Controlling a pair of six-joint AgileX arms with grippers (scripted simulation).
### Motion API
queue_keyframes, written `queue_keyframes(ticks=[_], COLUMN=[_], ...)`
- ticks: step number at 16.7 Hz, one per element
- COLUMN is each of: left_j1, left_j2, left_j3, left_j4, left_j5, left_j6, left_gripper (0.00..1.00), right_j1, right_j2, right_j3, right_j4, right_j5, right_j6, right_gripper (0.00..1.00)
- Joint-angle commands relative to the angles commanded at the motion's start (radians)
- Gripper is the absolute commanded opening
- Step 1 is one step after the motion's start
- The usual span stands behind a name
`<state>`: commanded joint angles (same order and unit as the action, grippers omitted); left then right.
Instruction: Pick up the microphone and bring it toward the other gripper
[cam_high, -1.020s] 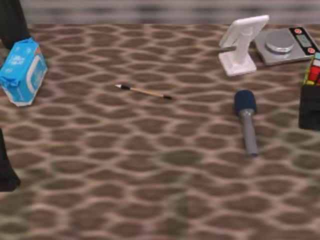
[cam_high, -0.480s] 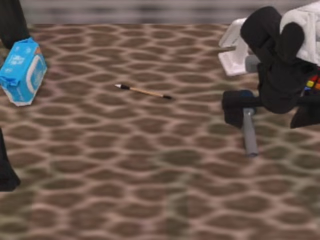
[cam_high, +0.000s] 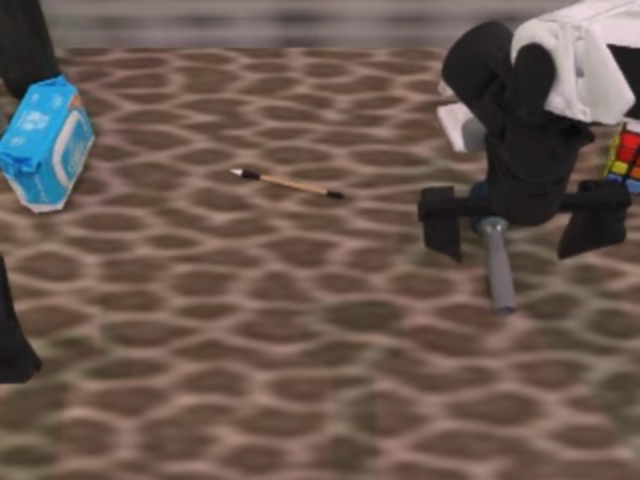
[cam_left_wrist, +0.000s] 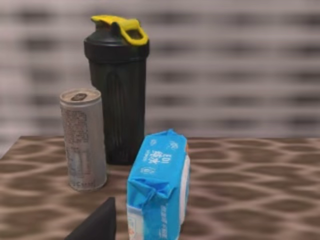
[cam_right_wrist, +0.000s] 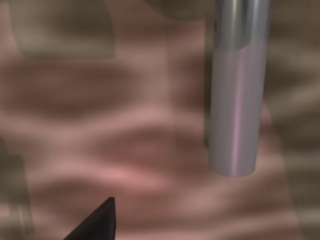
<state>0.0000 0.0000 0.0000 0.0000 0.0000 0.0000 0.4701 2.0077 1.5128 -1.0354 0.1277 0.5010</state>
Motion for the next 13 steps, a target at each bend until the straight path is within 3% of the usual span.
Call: queue_keyframes(ticks=[4,13], left_j1=[0.0,0.0], left_j2=[0.0,0.0], left_j3=[0.0,0.0], left_j4=[0.0,0.0], left_j5=[0.0,0.0], left_j6=[0.0,0.0], left_gripper=[1.0,1.0], right_j1=[-0.007,-0.031], right_j2=[0.018,0.169], right_j3=[-0.024,-0.166], right_j4=[0.041,0.338], right_j5=[0.0,0.0], right_j6=[-0.006,-0.029], right_gripper=[1.0,1.0])
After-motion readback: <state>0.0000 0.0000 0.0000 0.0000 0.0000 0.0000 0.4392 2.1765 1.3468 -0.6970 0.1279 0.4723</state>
